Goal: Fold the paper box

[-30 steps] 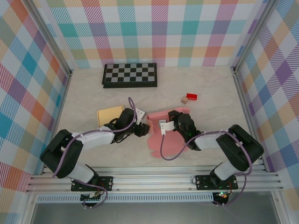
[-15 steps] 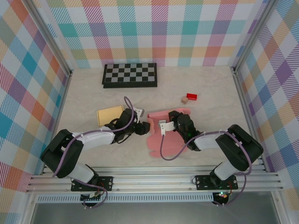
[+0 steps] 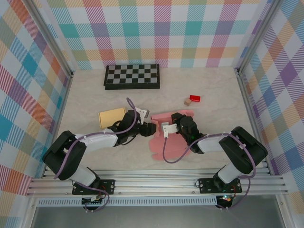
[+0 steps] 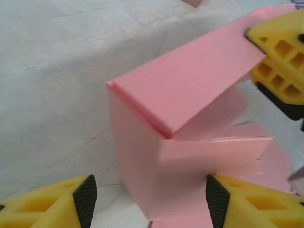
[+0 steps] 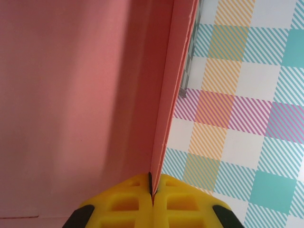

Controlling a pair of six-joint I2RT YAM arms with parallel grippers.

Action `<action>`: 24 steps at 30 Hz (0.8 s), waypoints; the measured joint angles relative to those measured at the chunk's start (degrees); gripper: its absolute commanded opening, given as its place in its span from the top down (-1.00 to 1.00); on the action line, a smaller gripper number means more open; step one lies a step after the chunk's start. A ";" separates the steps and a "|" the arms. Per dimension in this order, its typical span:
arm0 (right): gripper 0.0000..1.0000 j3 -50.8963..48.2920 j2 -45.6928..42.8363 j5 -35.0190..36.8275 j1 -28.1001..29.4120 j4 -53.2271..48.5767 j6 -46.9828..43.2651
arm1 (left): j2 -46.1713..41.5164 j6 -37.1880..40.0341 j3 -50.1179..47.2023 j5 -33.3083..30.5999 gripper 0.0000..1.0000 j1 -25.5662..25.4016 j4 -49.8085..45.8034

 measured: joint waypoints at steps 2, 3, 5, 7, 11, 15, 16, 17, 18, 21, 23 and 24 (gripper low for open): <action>1.00 0.00 0.00 -0.02 0.00 0.00 0.00 | 0.11 0.33 0.00 1.51 -0.33 -0.28 0.63; 1.00 0.00 0.00 -0.02 0.00 0.02 -0.02 | 0.24 0.57 0.00 2.12 -0.33 -0.33 0.81; 1.00 0.00 0.00 -0.02 0.00 0.00 -0.02 | 0.96 1.03 0.24 2.56 -0.32 -0.33 0.79; 1.00 0.00 0.00 -0.02 0.02 0.00 0.00 | 1.99 1.44 0.87 2.49 -0.31 -0.33 0.09; 1.00 0.00 0.00 -0.02 0.04 0.00 0.00 | 4.13 2.38 2.25 1.49 -0.29 -0.39 -0.44; 1.00 0.00 0.00 -0.04 0.04 -0.02 0.00 | 5.38 2.49 3.26 -0.31 -0.29 -0.66 -0.42; 1.00 0.00 -0.02 -0.04 0.04 -0.04 0.00 | 5.73 2.47 3.65 -0.81 -0.29 -0.76 -0.46; 1.00 0.00 -0.07 -0.04 0.04 -0.07 0.00 | 6.12 2.43 4.11 -1.33 -0.30 -0.76 -0.57; 1.00 0.00 -0.11 -0.02 0.04 -0.07 0.00 | 6.49 2.27 4.61 -1.90 -0.30 -0.85 -0.98; 1.00 0.00 -0.20 0.02 0.04 -0.07 0.00 | 7.98 1.31 6.36 -3.72 -0.30 -1.44 -1.77; 1.00 0.00 -0.22 0.28 0.04 -0.07 -0.02 | 8.72 0.74 7.26 -5.03 -0.30 -2.03 -2.32; 1.00 0.00 -0.22 0.48 0.04 -0.07 0.00 | 8.83 0.68 7.50 -5.51 -0.30 -2.32 -2.56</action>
